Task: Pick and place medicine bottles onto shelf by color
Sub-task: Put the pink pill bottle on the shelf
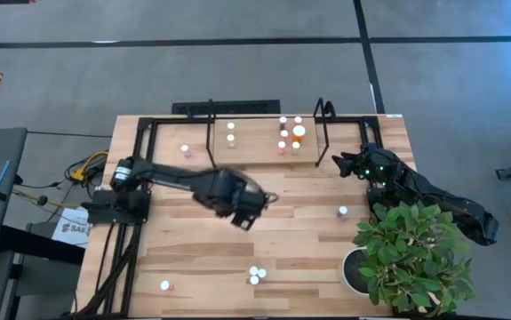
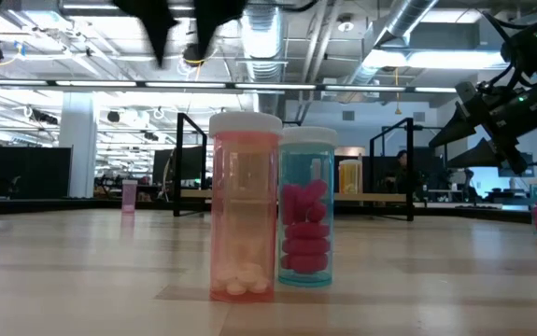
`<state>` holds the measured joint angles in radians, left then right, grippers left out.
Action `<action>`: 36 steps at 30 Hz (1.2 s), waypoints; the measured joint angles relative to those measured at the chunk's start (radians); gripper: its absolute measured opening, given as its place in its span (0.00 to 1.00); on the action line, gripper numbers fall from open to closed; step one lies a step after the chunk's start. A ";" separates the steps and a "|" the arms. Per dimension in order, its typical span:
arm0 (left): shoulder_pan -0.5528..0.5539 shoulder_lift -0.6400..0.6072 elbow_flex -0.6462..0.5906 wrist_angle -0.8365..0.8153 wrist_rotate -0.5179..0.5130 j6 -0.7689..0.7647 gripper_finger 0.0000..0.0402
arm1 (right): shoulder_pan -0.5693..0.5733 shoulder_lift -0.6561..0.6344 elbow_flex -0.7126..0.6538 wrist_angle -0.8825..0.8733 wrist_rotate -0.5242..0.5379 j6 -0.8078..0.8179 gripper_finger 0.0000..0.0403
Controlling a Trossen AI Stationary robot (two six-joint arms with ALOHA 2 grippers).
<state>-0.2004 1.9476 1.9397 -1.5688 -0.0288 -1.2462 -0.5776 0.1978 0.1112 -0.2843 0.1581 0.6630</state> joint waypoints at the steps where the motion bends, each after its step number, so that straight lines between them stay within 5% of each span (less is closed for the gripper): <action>1: -0.017 -0.021 -0.051 -0.001 0.021 -0.035 0.67 | 0.000 0.000 0.000 0.000 0.000 0.000 0.76; 7: -0.181 -0.208 -0.340 0.068 0.055 -0.285 0.67 | 0.000 0.000 0.000 0.000 0.000 0.000 0.76; 15: -0.502 -0.451 -0.703 0.374 0.074 -0.733 0.67 | 0.000 0.000 0.000 0.000 0.000 0.000 0.76; 27: -0.810 -0.458 -0.946 0.753 0.047 -1.187 0.67 | 0.000 0.000 0.000 0.000 0.000 0.000 0.76; 36: -0.832 -0.349 -0.975 0.914 0.072 -1.212 0.67 | 0.000 0.000 0.000 0.000 0.000 0.000 0.76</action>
<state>-1.0321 1.5989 0.9646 -0.6546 0.0437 -2.4585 -0.5776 0.1981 0.1112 -0.2841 0.1581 0.6632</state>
